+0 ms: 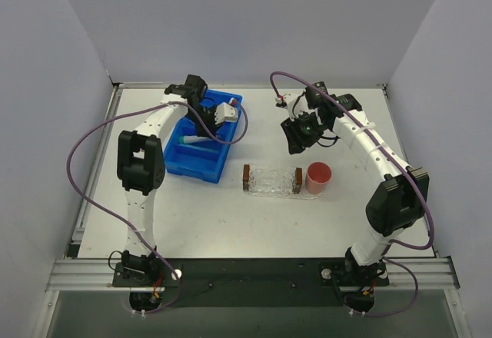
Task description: Prepare toiletry sets of a toothbrush and toothpaste on the tray
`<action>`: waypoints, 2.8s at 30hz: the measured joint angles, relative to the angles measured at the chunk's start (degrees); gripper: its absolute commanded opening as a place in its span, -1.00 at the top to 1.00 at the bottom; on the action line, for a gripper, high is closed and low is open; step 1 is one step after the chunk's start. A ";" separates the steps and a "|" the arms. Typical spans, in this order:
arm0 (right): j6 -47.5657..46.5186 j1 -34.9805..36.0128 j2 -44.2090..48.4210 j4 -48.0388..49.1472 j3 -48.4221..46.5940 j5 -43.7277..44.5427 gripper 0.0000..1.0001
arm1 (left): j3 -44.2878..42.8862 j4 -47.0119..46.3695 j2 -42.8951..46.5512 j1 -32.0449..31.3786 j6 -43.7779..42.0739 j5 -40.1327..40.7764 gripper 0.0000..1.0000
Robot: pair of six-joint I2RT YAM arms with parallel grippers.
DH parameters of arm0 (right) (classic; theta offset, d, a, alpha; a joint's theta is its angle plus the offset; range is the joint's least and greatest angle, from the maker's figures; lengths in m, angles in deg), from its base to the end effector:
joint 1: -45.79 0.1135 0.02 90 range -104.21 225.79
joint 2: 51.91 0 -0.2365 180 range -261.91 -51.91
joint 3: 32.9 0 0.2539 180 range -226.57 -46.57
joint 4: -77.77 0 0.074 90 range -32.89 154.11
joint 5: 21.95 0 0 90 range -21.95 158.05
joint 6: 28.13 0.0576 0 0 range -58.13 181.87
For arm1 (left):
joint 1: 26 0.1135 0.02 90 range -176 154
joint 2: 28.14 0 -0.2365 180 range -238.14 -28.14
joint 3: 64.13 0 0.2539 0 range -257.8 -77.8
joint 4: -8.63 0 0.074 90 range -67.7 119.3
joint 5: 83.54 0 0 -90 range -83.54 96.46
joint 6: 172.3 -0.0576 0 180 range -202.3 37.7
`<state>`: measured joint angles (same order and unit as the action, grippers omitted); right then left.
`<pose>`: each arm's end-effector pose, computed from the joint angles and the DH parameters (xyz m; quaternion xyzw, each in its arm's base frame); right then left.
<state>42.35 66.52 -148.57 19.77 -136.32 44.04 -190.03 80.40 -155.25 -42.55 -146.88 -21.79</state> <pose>0.3460 0.1560 0.2796 -0.3823 0.8426 0.1996 0.3225 0.4265 -0.1552 0.1775 0.6511 0.7051 -0.1621 0.2293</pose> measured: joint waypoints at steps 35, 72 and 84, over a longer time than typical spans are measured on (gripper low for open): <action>7.98 0.02 -12.74 -0.85 -26.71 -12.26 0.26 | 8.31 -14.08 12.68 6.40 19.47 -18.05 1.00; 1.29 10.03 -29.42 18.73 -34.56 -21.31 -0.51 | 15.26 -19.63 18.38 10.54 26.43 -36.83 1.00; 0.37 11.56 -29.66 21.31 -34.40 -24.50 -0.43 | 15.23 -13.27 18.47 10.56 22.03 -39.41 1.00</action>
<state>42.72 78.08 -178.23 41.08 -170.73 19.54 -174.79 67.14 -136.78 -32.00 -124.85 -61.20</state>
